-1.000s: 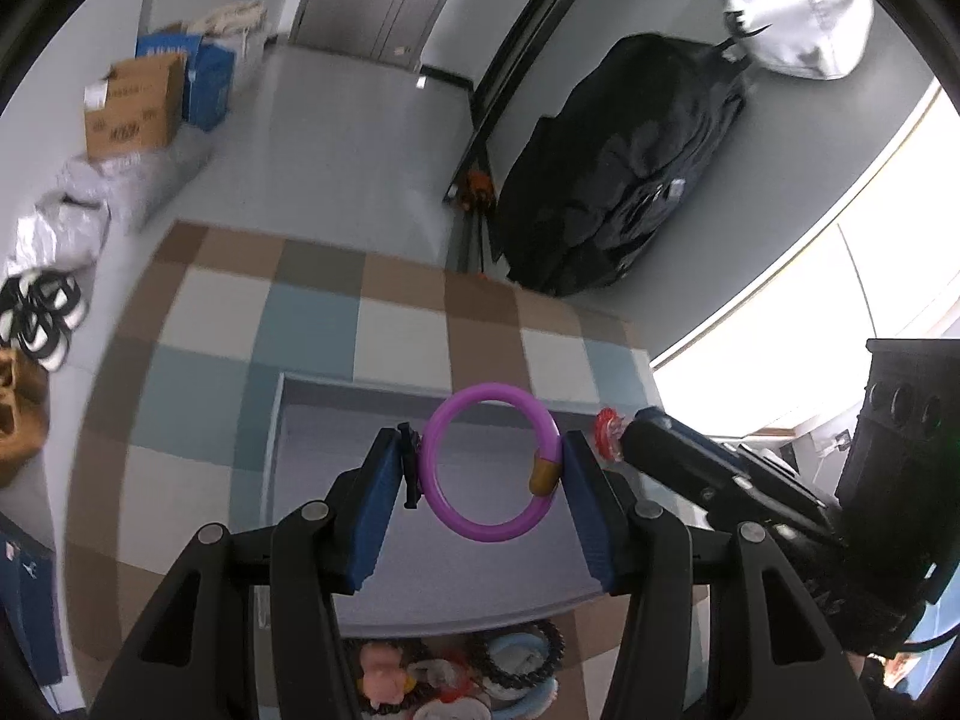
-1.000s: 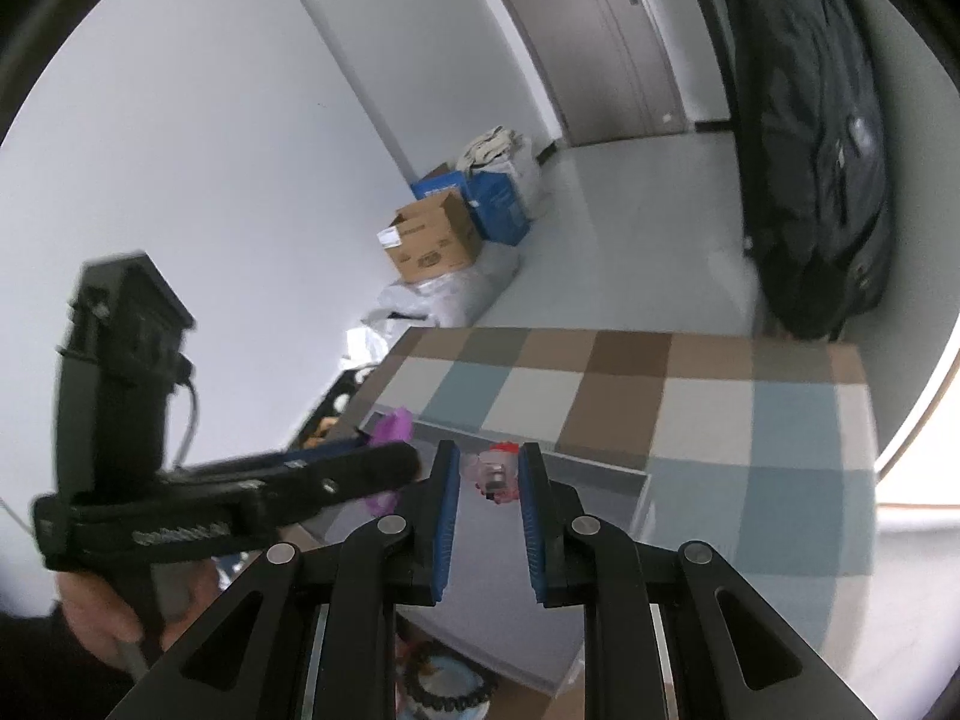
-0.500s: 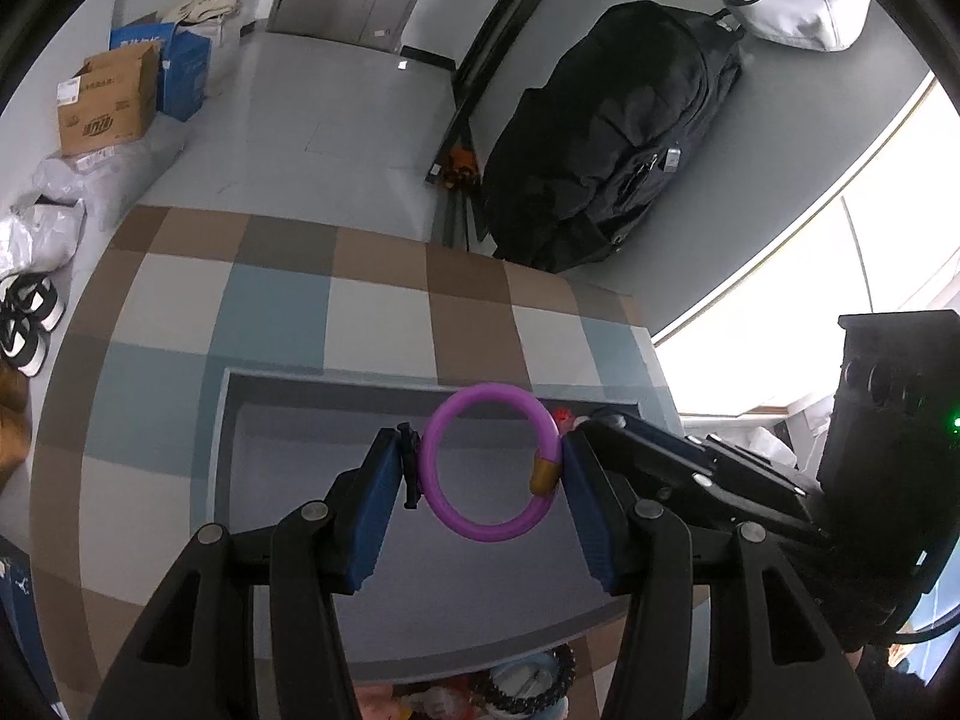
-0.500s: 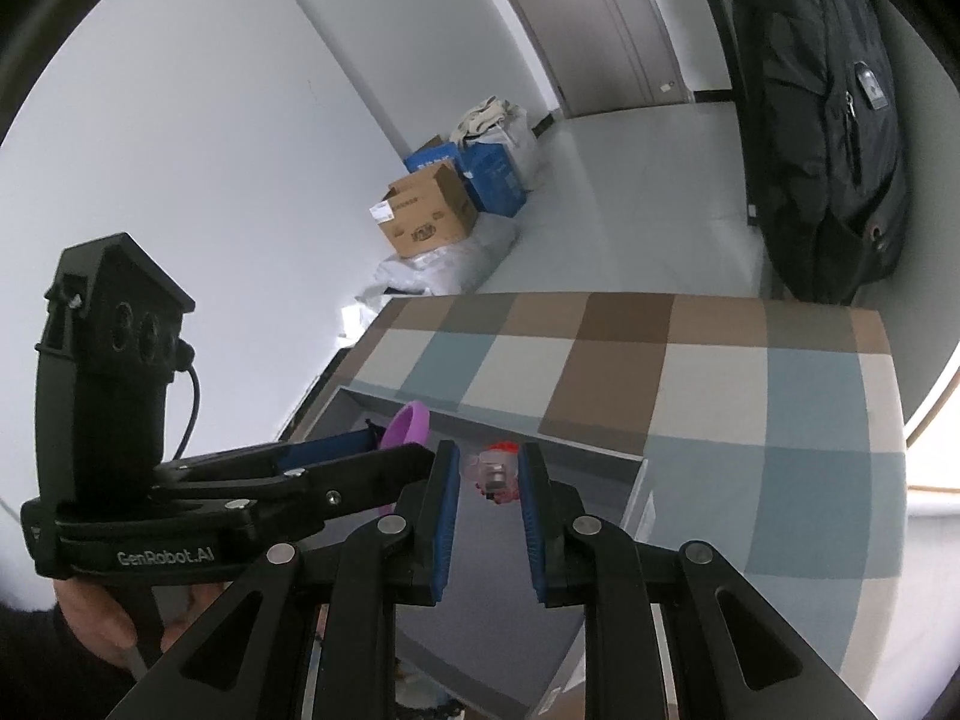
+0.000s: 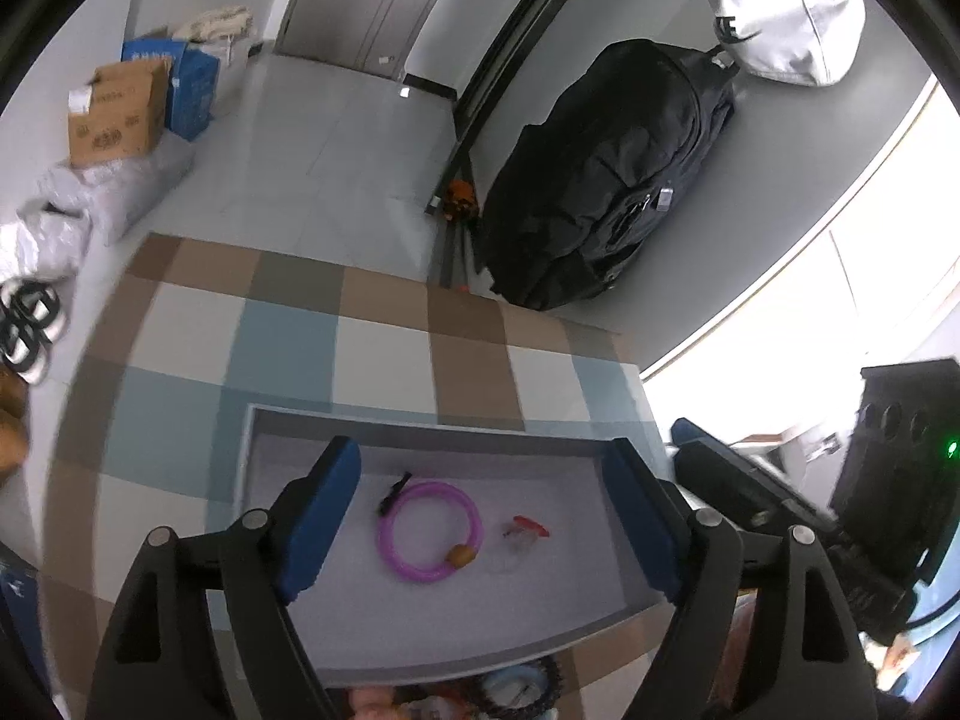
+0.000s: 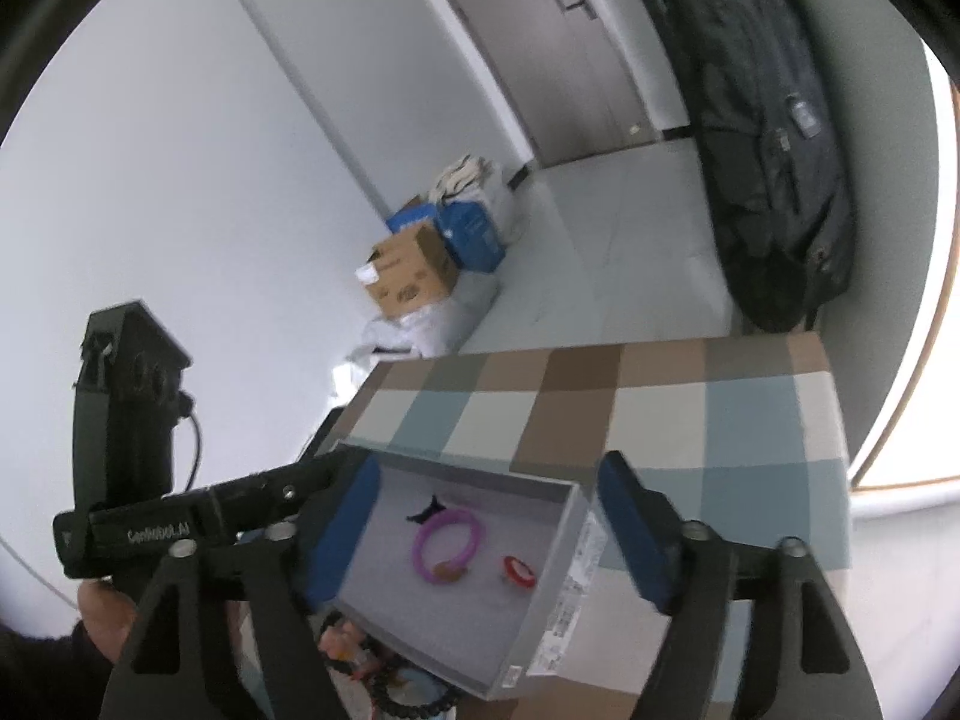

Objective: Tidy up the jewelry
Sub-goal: 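Move the left gripper back to the white round badge and grasp it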

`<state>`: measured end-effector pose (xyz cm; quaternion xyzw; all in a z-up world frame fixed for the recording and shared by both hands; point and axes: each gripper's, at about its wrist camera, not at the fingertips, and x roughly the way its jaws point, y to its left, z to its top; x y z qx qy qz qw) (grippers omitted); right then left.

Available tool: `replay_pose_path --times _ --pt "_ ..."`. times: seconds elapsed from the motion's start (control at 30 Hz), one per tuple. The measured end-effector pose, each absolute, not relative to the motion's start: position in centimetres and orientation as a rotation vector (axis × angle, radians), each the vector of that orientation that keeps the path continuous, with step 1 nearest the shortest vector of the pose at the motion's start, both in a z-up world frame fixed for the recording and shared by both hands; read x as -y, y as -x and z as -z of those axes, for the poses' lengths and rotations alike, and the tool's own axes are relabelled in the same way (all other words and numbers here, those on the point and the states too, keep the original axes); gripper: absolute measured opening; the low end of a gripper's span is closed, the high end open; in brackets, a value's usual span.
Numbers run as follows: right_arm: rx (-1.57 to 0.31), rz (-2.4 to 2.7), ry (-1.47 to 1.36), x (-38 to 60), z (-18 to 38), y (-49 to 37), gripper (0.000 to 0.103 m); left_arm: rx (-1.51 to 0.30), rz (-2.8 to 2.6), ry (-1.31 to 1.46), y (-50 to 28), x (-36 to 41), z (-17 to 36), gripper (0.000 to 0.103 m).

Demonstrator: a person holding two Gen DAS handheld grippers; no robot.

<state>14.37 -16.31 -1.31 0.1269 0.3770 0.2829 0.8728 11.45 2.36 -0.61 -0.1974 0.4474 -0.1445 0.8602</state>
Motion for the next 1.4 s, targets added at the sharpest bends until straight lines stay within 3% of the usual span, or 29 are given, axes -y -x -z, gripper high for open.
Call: replay_pose_path --times 0.1,0.23,0.5,0.7,1.4 --pt "-0.766 -0.568 -0.258 16.7 1.0 -14.0 0.089 -0.922 0.253 0.350 -10.6 -2.2 -0.2 0.079" --pt "-0.733 -0.553 -0.263 17.2 0.6 -12.9 0.103 -0.883 0.189 0.330 -9.3 -2.9 -1.2 0.079" --pt "-0.700 -0.539 -0.225 17.0 0.0 -10.6 0.103 -0.872 0.094 0.304 -6.1 -2.9 -1.2 0.082" --pt "-0.688 -0.535 -0.216 17.0 -0.1 -8.5 0.103 -0.845 0.076 0.294 -2.7 -3.0 -1.2 0.095" --pt "-0.738 -0.489 -0.155 17.1 1.4 -3.7 0.103 -1.028 0.128 0.267 0.1 -0.7 3.4 0.095"
